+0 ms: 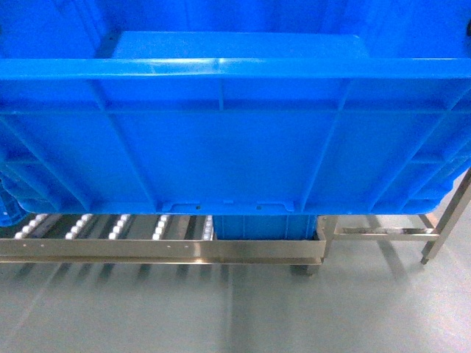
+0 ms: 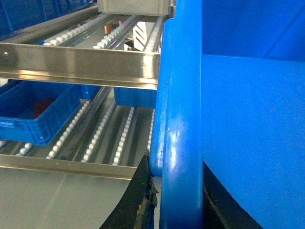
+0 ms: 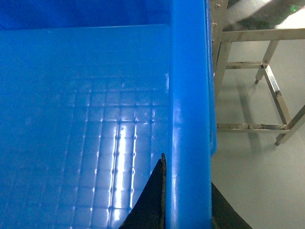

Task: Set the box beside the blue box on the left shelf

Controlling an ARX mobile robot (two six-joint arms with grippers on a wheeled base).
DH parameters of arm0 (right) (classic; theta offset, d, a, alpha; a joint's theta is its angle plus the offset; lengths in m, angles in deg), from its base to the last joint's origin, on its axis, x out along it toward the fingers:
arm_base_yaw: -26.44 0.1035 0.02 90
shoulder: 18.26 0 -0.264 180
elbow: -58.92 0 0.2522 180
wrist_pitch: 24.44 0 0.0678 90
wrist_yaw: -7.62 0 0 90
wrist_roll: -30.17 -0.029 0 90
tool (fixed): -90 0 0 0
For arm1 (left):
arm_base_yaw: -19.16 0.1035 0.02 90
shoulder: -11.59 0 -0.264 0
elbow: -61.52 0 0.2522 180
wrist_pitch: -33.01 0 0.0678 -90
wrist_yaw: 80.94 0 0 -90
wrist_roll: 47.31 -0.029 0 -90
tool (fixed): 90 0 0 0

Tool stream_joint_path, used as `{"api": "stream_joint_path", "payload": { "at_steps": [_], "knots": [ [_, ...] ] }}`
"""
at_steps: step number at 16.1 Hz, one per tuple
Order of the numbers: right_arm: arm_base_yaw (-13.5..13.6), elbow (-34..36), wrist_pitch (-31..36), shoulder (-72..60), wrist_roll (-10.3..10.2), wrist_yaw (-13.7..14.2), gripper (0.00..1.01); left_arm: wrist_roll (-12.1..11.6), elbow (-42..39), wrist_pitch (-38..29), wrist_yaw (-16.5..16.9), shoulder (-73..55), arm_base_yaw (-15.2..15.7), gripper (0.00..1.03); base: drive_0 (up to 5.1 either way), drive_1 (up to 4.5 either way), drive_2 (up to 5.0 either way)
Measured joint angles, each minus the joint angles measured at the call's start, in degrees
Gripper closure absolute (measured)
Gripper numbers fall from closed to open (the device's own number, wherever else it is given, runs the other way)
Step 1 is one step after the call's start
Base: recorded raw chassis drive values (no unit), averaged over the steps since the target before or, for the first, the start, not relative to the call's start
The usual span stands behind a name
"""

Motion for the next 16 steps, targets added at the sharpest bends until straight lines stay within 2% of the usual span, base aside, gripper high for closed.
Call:
{"api": "stream_joint_path", "payload": {
  "at_steps": [16],
  "knots": [
    [0.0,0.0,0.1,0.0,0.0,0.1,0.94,0.0,0.0,-0.2,0.0,0.0,0.0,0.88,-5.0,2.45,2.4]
  ]
}}
